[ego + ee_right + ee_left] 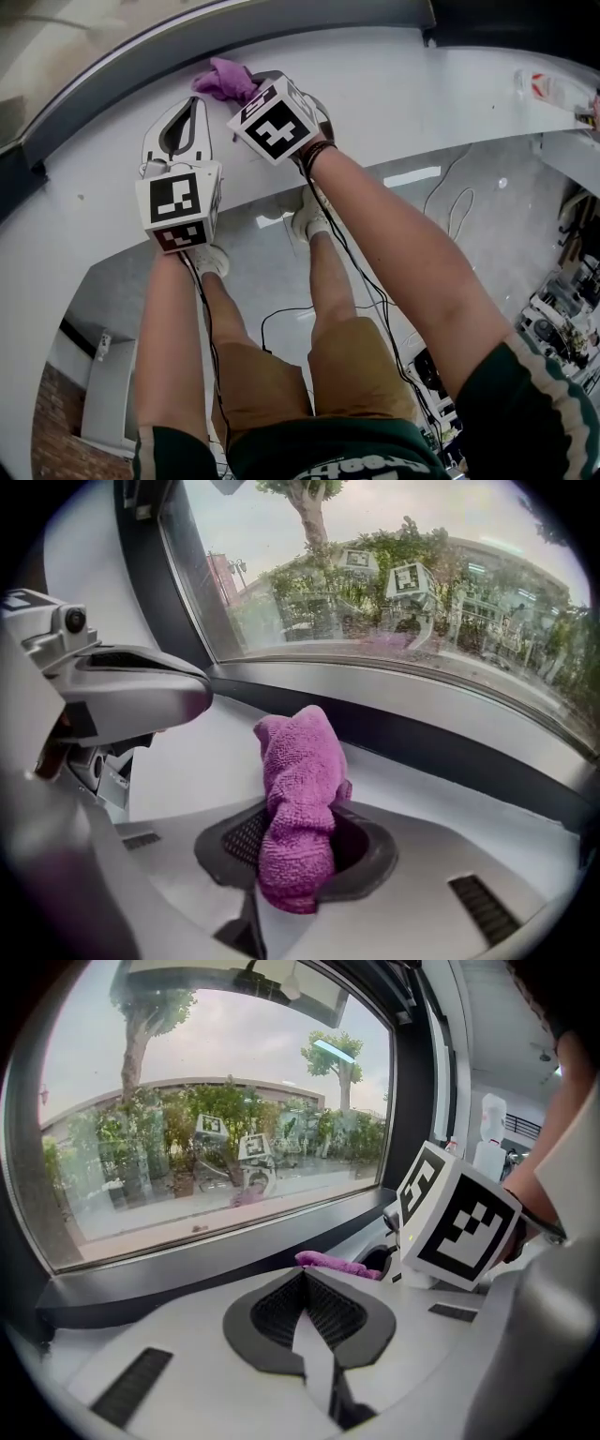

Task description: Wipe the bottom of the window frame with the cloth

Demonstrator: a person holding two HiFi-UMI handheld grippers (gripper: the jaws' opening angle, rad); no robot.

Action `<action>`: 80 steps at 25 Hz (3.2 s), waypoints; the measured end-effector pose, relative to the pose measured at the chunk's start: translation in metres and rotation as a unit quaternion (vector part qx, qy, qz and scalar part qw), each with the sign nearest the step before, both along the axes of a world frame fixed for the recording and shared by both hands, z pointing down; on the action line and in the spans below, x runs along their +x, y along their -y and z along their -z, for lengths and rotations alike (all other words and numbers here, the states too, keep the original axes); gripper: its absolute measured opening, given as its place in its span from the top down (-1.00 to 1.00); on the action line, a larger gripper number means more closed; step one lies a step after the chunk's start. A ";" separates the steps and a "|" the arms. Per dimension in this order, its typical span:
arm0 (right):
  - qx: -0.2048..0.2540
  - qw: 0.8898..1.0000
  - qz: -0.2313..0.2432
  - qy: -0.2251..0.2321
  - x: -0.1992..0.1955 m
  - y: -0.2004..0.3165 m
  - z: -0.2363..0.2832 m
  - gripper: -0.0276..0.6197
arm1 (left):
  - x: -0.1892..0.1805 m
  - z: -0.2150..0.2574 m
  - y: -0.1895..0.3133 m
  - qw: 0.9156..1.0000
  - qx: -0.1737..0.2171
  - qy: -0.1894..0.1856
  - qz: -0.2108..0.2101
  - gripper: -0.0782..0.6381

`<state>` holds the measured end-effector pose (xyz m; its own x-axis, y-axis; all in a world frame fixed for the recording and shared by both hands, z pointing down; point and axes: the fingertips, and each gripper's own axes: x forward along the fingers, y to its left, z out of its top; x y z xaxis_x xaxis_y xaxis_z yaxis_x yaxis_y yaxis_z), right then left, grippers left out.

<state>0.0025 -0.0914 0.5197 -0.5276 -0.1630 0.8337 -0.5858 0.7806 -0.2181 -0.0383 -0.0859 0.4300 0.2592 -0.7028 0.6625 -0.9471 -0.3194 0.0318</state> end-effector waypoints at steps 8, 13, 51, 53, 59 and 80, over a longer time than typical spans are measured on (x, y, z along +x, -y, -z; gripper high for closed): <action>0.001 1.000 -0.025 -0.006 0.063 0.018 0.000 0.55 | 0.059 -0.005 0.016 0.999 -0.004 -0.002 -0.037 0.76; 0.004 0.999 -0.040 -0.010 0.106 0.030 -0.004 0.55 | 0.100 -0.014 0.031 0.998 -0.004 -0.006 -0.058 0.76; 0.048 0.980 -0.174 -0.085 0.337 0.043 -0.003 0.55 | 0.299 -0.030 0.022 0.991 -0.016 -0.044 -0.123 0.76; 0.045 0.981 -0.170 -0.084 0.337 0.031 -0.003 0.55 | 0.299 -0.030 0.014 0.991 -0.020 -0.047 -0.121 0.76; 0.038 0.983 -0.160 -0.086 0.345 -0.006 -0.003 0.55 | 0.304 -0.033 -0.010 0.991 -0.030 -0.055 -0.116 0.76; 0.000 0.968 -0.219 -0.120 0.283 -0.033 -0.003 0.55 | 0.224 -0.032 -0.032 0.995 -0.032 -0.061 -0.071 0.76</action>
<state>0.2859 -0.0581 0.5230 -0.1988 -0.3268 0.9239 -0.8942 0.4464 -0.0345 0.1860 -0.0537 0.4617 0.4343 -0.6103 0.6626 -0.8801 -0.4442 0.1677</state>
